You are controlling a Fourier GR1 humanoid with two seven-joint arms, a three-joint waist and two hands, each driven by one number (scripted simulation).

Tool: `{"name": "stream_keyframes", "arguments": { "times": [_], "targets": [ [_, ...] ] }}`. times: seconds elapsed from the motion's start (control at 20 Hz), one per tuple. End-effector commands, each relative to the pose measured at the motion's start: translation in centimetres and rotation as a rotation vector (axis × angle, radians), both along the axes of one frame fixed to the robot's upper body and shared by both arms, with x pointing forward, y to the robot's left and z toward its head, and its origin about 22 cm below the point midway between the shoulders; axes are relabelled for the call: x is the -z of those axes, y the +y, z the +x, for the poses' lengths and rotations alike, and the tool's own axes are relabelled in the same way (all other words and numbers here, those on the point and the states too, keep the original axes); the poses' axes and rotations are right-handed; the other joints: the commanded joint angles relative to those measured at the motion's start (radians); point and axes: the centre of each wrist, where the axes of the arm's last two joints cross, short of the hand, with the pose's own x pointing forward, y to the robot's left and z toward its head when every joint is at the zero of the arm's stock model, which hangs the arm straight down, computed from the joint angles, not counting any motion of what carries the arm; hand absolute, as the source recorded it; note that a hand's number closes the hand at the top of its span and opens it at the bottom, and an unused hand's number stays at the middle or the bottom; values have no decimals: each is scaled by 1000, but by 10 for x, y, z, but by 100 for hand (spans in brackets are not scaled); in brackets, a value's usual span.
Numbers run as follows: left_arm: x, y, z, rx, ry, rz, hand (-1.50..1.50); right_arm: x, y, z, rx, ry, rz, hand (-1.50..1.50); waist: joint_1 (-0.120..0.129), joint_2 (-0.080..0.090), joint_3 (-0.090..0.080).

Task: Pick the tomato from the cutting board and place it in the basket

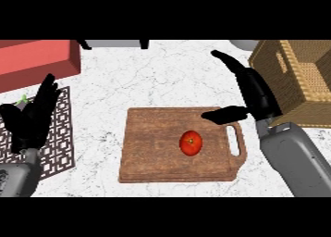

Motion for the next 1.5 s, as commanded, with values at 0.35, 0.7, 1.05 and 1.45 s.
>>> {"name": "stream_keyframes", "arguments": {
  "times": [0.35, 0.7, 1.05, 1.45],
  "targets": [
    [3, -9, -2, 1, -10, -11, 0, -75, -3, -16, -205, 435, -463, -150, -3, 2, 2],
    [-6, -17, -13, 1, -10, -14, 0, -82, -16, -29, -172, 479, -343, -150, 12, 7, 4],
    [-5, 2, 1, 17, -20, -17, 0, -31, -14, -33, -175, 427, -249, -150, 13, 10, 4],
    [1, 14, -4, 17, -15, -17, 0, 23, 18, -48, -195, 427, -230, -150, 13, 10, 4]
  ]
}}
